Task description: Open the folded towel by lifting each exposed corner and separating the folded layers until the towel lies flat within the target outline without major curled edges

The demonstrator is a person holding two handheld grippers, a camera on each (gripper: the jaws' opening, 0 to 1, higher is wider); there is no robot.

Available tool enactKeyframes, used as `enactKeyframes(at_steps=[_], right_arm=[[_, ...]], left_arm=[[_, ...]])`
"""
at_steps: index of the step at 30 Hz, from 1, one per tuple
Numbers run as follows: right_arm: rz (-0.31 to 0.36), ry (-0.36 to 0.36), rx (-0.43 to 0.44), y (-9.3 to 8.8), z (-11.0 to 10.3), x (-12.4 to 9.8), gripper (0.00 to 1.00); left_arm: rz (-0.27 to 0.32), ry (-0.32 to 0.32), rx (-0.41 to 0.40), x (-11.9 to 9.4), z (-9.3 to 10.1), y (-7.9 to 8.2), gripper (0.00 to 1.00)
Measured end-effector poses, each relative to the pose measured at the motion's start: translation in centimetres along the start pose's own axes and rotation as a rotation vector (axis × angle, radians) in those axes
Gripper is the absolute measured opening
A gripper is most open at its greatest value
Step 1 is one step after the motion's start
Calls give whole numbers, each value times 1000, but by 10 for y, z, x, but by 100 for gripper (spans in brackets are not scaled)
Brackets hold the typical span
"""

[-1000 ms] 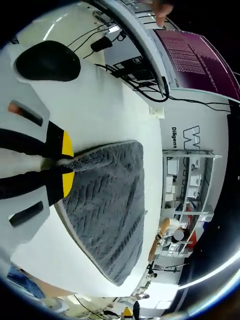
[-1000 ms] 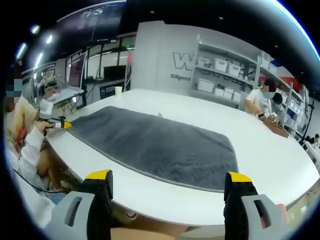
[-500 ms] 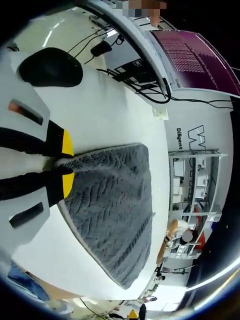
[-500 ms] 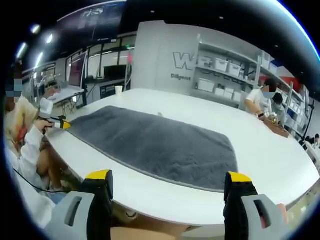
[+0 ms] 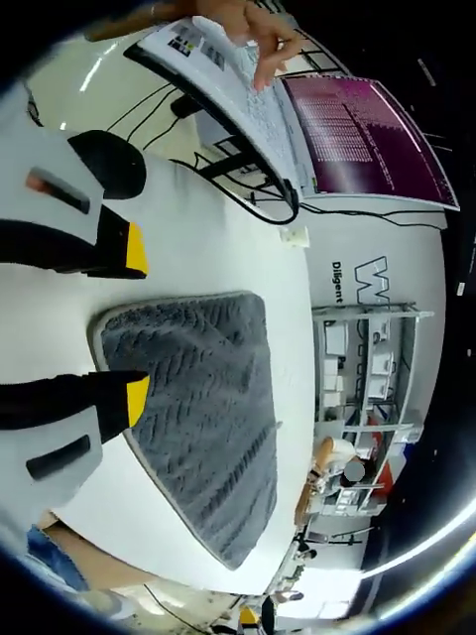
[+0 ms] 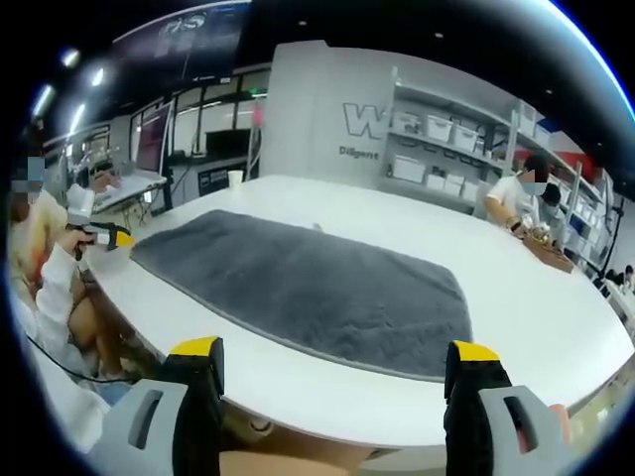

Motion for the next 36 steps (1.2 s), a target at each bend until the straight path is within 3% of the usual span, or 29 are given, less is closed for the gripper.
enactKeyframes(at_steps=[5,14,22,30,36], right_arm=[[-3,-3,3,-1,1,0,92],[-5,-14,9,-2,7,-2,92],[-16,-19,12,-5,9,-1,92],[-23,-27,16,-7,11,0,92],[-30,-26,17,-9,11,1,92]], left_arm=[[25,-26,30,-9,15,15,54],[57,-86,52,-23,39,31,67],[44,-104,63,-24,44,31,79],[49,-184,50,-29,61,36,89],[46,-202,53,-32,66,38,94]])
Point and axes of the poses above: the point that each gripper's makers call its tool centre point, and the gripper's own axes: x roughly forward along the fingers, z roughly to its right, y roughly out of its top, the point moved 1 cm from there along -x, roughly backward along the fingers, and after that the axes turned 13 degrees about z, right-handed, at the moved point
